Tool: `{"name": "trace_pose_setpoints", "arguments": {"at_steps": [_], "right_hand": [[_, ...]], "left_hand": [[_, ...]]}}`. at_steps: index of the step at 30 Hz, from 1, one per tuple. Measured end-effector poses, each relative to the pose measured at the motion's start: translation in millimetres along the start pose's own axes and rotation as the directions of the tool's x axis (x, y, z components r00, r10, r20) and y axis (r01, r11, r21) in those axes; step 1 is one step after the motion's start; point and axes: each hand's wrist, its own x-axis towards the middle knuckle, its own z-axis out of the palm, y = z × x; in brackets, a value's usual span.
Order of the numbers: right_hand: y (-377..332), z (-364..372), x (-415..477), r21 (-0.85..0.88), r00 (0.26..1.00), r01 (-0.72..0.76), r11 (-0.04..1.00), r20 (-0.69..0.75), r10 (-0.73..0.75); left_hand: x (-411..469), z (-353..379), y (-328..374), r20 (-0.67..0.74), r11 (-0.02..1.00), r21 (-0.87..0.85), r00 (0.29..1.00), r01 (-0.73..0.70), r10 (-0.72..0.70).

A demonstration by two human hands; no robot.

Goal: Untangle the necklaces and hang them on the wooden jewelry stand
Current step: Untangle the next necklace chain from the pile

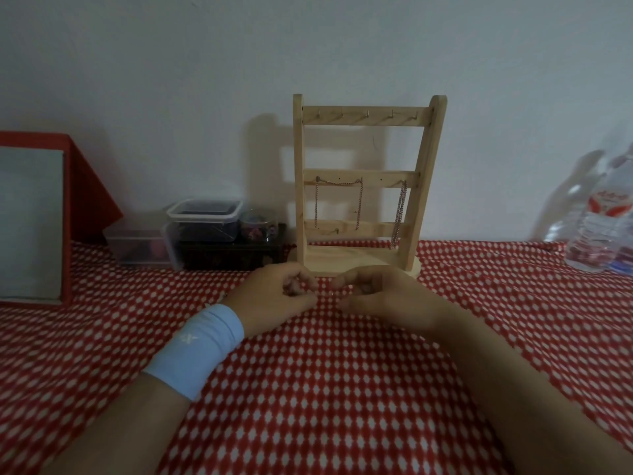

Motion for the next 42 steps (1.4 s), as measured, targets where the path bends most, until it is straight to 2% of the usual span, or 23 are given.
{"name": "trace_pose_setpoints", "arguments": {"at_steps": [2, 5, 10, 16, 17, 18, 20, 21, 22, 23, 25, 27, 29, 34, 36, 38, 40, 42], "right_hand": [[1.0, -4.1, -0.6, -0.151, 1.000, -0.014, 0.988, -0.001, 0.014], [5.5, -5.0, 2.2, -0.368, 0.997, 0.039, 0.929, -0.042, -0.059], [9.7, -3.8, 5.1, -0.389, 0.980, 0.044, 0.920, -0.162, -0.116], [7.3, -1.8, 3.1, -0.631, 0.960, -0.036, 0.775, -0.237, -0.149], [4.8, 1.1, 3.3, -0.626, 0.956, -0.013, 0.780, -0.237, -0.174], [0.8, 5.2, 2.2, -0.555, 0.958, 0.027, 0.831, -0.223, -0.179], [-7.1, 14.7, 1.3, -0.161, 0.987, 0.102, 0.982, -0.109, -0.120], [-9.1, 19.4, 1.8, 0.040, 0.993, 0.110, 0.993, -0.041, -0.109], [-7.3, 22.7, 3.9, 0.141, 0.993, 0.116, 0.983, -0.016, -0.115], [-6.0, 24.6, 5.6, 0.131, 0.991, 0.133, 0.982, -0.031, -0.130], [-4.4, 24.9, 7.5, -0.027, 0.981, 0.163, 0.986, -0.101, -0.165], [-3.9, 23.2, 7.6, -0.106, 0.972, 0.169, 0.980, -0.148, -0.184], [-5.1, 22.1, 5.1, -0.112, 0.968, 0.169, 0.979, -0.169, -0.186], [-6.3, 20.4, 4.1, -0.059, 0.965, 0.164, 0.985, -0.195, -0.173], [-7.3, 19.9, 3.4, -0.026, 0.964, 0.158, 0.987, -0.211, -0.160], [-5.4, 19.3, 3.1, -0.078, 0.951, 0.188, 0.979, -0.233, -0.201], [-4.1, 19.6, 3.6, -0.167, 0.928, 0.241, 0.956, -0.248, -0.277], [-3.7, 19.4, 4.3, -0.173, 0.916, 0.258, 0.951, -0.269, -0.297]], "left_hand": [[-1.4, -10.2, -5.9, 0.097, 0.988, 0.156, 0.995, 0.007, -0.023], [-2.0, -19.1, -8.4, 0.176, 0.982, 0.187, 0.984, -0.016, -0.017], [-1.6, -22.8, -7.0, 0.185, 0.992, 0.122, 0.983, -0.026, 0.003], [-3.5, -19.8, 1.1, 0.149, 0.989, -0.147, 0.988, -0.015, 0.037], [-3.5, -18.6, 2.8, 0.148, 0.984, -0.180, 0.988, -0.011, 0.038], [-3.8, -17.4, 5.3, 0.148, 0.979, -0.205, 0.988, -0.006, 0.037], [-3.3, -15.9, 8.1, 0.153, 0.980, -0.198, 0.988, -0.003, 0.034], [-3.3, -15.6, 8.7, 0.159, 0.984, -0.179, 0.987, -0.004, 0.033], [-3.8, -15.8, 9.7, 0.163, 0.986, -0.169, 0.986, -0.003, 0.031], [-4.2, -16.0, 9.8, 0.165, 0.986, -0.168, 0.986, -0.004, 0.032], [-5.1, -16.3, 10.8, 0.161, 0.985, -0.171, 0.987, 0.004, 0.024], [-5.9, -15.7, 12.2, 0.152, 0.987, -0.159, 0.988, 0.021, 0.003], [-5.2, -14.8, 12.4, 0.142, 0.986, -0.163, 0.990, 0.026, -0.003], [-4.7, -14.0, 11.1, 0.165, 0.940, -0.331, 0.986, 0.078, -0.024], [-5.4, -14.7, 12.6, 0.160, 0.939, -0.338, 0.987, 0.070, -0.015], [-6.2, -15.5, 13.5, 0.139, 0.955, -0.291, 0.990, 0.051, -0.011], [-5.8, -15.8, 13.8, 0.136, 0.944, -0.322, 0.990, 0.074, -0.031], [-5.8, -15.5, 16.0, 0.146, 0.933, -0.349, 0.988, 0.091, -0.042]]}}
